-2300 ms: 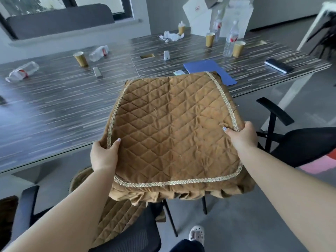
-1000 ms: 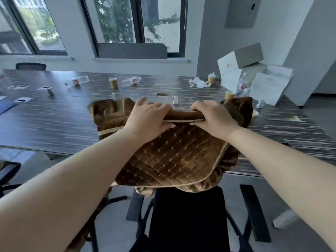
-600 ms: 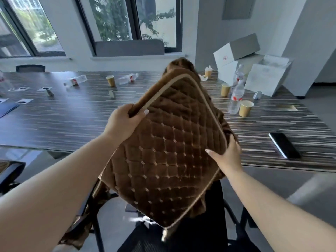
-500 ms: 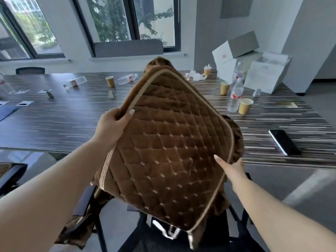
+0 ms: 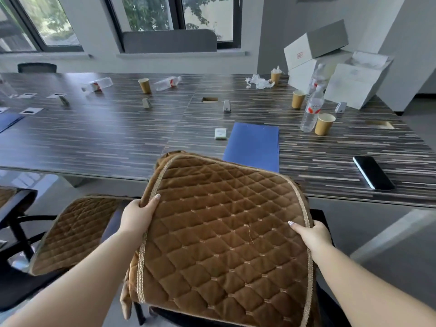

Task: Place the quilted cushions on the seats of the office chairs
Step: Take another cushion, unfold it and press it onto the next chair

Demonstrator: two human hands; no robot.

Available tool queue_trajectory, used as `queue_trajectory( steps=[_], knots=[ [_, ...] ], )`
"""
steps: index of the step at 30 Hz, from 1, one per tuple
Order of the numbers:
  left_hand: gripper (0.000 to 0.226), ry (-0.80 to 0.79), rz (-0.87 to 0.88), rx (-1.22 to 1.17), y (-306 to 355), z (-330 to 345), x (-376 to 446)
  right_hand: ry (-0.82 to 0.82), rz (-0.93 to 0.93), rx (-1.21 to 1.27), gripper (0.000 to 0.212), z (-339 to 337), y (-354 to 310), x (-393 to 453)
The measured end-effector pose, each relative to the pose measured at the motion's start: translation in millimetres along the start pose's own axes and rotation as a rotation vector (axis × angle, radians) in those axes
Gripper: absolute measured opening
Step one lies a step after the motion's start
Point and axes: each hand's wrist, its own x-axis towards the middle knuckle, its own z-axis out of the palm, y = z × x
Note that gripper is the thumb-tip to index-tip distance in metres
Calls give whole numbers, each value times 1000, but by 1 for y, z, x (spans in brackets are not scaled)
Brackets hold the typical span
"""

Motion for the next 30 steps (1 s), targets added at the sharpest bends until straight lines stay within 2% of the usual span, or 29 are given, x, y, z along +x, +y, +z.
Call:
queue_trajectory(
  steps=[2, 4, 8, 12, 16, 22, 24, 28, 30],
  knots=[
    [36, -30, -61, 31, -22, 7, -6, 4, 35, -79, 71, 0, 20, 4],
    [37, -56, -115, 68, -43, 15, -13, 16, 74, -156, 79, -1, 39, 4],
    [33, -123, -236, 121, -79, 29, -22, 27, 116, -258, 65, -4, 63, -3],
    [38, -196, -336, 176, -108, 38, -19, -8, 146, -313, 48, -4, 77, -9],
    [42, -240, -389, 217, -122, 50, -13, -22, 184, -341, 42, 0, 85, -10],
    [39, -339, -416, 239, -122, 74, 14, 69, 250, -370, 37, 6, 93, 9],
    [42, -367, -396, 244, -121, 88, 29, 97, 261, -393, 42, 9, 93, 22],
    [46, -403, -374, 225, -114, 122, 63, 133, 233, -457, 71, 23, 67, 50],
    [50, -394, -366, 206, -108, 136, 78, 139, 181, -488, 78, 34, 50, 62]
  ],
)
